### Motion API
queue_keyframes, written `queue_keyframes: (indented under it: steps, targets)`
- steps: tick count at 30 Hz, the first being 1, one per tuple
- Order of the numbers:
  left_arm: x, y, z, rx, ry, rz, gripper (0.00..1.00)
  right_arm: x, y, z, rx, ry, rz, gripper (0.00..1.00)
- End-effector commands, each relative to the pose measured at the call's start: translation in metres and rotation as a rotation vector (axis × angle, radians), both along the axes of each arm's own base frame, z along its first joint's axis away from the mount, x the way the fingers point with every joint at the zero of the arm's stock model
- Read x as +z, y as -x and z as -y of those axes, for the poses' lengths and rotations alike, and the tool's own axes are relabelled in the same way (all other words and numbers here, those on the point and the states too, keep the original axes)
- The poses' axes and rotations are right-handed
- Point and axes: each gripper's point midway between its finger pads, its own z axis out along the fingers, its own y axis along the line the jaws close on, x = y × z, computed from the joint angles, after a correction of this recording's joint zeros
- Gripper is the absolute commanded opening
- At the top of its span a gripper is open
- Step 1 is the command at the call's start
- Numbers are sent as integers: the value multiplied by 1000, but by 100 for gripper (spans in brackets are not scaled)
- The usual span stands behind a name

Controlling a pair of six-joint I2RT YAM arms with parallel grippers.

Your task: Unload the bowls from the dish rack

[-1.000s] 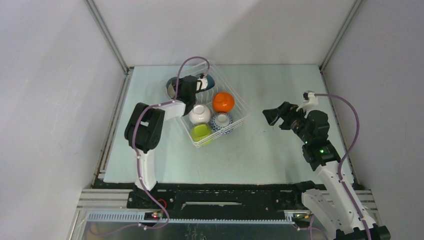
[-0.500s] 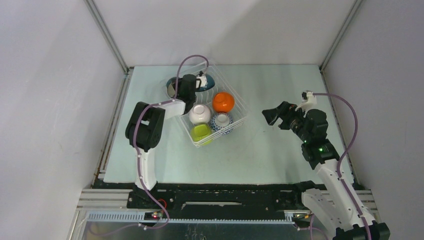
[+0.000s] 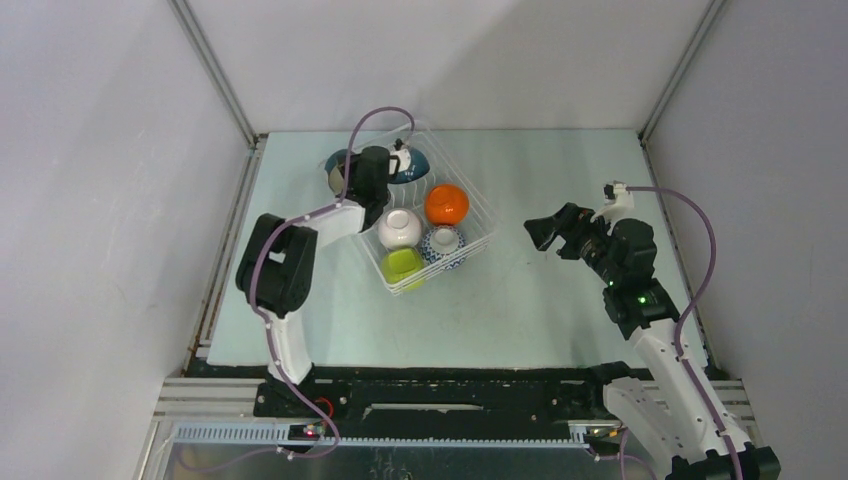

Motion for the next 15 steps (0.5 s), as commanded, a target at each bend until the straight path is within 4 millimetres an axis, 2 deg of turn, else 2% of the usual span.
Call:
queue_keyframes:
  steps: [1, 7, 10, 15]
  targets:
    - [67, 23, -13, 61, 49, 155, 0, 22, -1, -7, 36, -3, 64, 99]
    - [75, 35, -6, 50, 76, 168, 0, 27, -2, -20, 98, -23, 84, 95]
    - [88, 42, -4, 49, 134, 212, 0, 26, -3, -37, 143, -6, 91, 94]
    - [109, 57, 8, 27, 237, 265, 0, 39, -7, -73, 213, 40, 174, 91]
